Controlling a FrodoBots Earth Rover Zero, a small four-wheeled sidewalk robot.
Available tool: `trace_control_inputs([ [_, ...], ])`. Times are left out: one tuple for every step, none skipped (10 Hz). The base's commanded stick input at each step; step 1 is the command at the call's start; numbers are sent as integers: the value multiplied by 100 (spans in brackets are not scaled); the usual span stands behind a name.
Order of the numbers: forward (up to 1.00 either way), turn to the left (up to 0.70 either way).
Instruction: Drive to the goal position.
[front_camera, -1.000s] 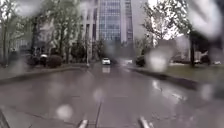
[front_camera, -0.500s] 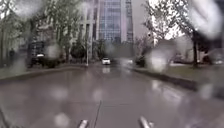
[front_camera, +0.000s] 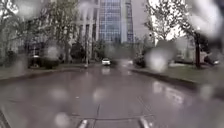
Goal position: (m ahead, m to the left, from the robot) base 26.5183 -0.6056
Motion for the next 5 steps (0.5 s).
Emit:
trace_control_inputs([
  [70,0],
  [70,0],
  [70,0],
  [70,0],
  [70,0],
])
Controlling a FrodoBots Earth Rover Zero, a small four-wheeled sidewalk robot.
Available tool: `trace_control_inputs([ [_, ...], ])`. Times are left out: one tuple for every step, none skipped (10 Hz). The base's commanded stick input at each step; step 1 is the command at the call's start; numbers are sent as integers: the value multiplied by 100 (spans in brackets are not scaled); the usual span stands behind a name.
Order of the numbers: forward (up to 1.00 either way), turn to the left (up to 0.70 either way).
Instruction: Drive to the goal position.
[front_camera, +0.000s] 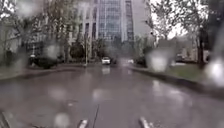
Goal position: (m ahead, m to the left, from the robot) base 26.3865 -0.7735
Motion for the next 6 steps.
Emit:
trace_control_inputs([
  [70,0],
  [70,0],
  [70,0],
  [70,0],
  [70,0],
  [70,0],
])
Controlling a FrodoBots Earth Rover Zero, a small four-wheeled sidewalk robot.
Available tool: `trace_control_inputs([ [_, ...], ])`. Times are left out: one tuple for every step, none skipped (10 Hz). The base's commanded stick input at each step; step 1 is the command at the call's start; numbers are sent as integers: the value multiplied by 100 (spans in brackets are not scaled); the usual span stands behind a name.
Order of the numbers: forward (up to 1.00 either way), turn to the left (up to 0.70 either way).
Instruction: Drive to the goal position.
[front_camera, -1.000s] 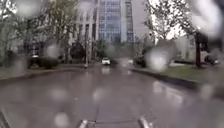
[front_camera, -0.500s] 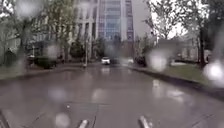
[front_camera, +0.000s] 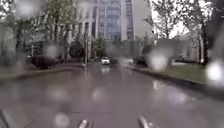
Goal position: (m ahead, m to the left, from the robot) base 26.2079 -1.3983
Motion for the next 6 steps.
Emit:
trace_control_inputs([
  [70,0],
  [70,0],
  [70,0],
  [70,0],
  [70,0],
  [70,0],
])
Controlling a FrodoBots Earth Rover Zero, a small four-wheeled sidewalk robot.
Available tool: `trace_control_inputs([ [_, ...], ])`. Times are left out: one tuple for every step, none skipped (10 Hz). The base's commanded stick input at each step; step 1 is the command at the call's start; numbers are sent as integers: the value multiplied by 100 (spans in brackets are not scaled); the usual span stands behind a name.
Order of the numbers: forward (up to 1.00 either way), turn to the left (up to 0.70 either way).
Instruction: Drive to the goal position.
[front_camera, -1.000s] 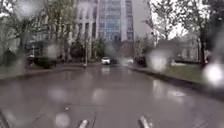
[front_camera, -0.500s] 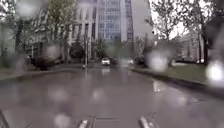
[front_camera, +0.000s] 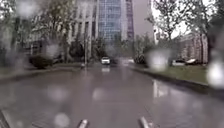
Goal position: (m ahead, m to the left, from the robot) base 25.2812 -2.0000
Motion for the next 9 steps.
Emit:
trace_control_inputs([
  [70,0],
  [70,0],
  [70,0],
  [70,0],
  [70,0],
  [70,0],
  [70,0],
  [70,0],
  [70,0],
])
